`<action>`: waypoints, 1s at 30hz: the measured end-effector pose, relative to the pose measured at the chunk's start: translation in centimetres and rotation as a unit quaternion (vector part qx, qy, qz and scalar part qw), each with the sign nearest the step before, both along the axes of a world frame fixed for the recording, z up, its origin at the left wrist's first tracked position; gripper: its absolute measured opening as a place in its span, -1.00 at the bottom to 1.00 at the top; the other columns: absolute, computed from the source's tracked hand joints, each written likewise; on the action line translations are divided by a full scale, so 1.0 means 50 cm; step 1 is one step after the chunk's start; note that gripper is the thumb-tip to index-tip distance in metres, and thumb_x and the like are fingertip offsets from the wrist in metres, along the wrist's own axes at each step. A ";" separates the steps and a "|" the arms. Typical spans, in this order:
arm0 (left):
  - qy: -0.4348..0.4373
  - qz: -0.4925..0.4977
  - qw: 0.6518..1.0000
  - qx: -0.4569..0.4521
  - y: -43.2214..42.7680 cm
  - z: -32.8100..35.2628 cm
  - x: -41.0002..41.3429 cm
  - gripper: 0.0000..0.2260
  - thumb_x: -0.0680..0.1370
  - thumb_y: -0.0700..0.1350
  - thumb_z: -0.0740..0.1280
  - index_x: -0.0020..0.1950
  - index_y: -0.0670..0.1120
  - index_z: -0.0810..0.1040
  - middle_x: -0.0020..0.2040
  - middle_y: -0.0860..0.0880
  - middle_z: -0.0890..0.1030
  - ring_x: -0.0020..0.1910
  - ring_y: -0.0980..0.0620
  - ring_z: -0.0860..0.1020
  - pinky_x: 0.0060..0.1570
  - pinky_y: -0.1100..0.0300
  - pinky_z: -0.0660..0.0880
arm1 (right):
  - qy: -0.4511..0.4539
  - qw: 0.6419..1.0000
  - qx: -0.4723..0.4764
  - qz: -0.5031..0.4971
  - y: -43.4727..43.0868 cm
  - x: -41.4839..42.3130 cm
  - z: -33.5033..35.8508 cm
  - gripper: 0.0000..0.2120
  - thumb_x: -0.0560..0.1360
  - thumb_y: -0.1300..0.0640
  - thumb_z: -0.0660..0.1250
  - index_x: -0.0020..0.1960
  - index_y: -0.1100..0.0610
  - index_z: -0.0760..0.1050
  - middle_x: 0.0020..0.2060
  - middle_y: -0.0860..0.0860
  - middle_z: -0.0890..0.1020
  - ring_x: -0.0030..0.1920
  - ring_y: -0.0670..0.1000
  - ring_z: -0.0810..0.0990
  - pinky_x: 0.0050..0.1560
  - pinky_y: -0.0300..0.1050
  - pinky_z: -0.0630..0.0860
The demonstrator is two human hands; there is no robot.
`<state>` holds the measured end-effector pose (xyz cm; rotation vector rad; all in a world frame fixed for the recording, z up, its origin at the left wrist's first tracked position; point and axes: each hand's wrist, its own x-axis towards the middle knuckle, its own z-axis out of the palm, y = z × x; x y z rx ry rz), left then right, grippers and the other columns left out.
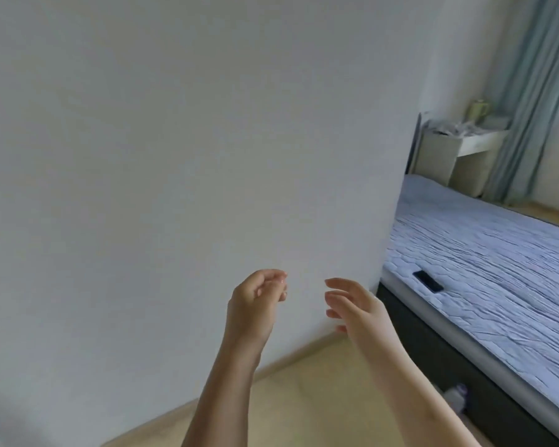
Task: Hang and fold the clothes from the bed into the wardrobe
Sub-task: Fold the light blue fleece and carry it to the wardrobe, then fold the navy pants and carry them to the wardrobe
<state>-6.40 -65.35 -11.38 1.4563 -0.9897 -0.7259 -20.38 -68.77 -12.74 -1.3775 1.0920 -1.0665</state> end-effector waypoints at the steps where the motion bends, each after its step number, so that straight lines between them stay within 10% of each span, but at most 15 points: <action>1: -0.001 -0.024 1.000 0.014 -0.023 -0.013 -0.015 -0.84 0.56 -0.14 0.25 -0.14 0.02 0.59 -0.20 0.04 0.64 -0.09 0.06 0.61 0.01 0.09 0.50 | 0.002 1.000 0.012 -0.024 -0.009 -0.019 -0.009 -0.80 0.49 0.17 0.29 -0.09 -0.15 0.50 -0.16 -0.15 0.62 -0.11 -0.08 0.59 -0.09 -0.17 0.47; 14: -0.020 -0.379 0.910 0.164 -0.189 -0.189 -0.455 -0.82 0.55 -0.16 0.26 -0.17 0.04 0.59 -0.23 0.06 0.64 -0.20 0.11 0.61 -0.23 0.22 0.44 | -0.049 0.916 0.139 -0.372 0.042 -0.422 -0.186 -0.85 0.51 0.23 0.27 -0.10 -0.02 0.52 -0.25 -0.08 0.57 -0.26 -0.12 0.51 -0.27 -0.31 0.42; 30: -0.007 -0.491 0.824 0.282 -0.239 -0.259 -1.154 -0.86 0.59 -0.17 0.21 -0.07 -0.04 0.55 -0.16 -0.02 0.62 -0.19 0.09 0.59 -0.16 0.20 0.45 | -0.094 0.820 0.230 -0.515 0.089 -1.078 -0.268 -0.90 0.52 0.22 0.24 -0.06 0.08 0.52 -0.24 -0.04 0.54 -0.27 -0.09 0.49 -0.39 -0.38 0.39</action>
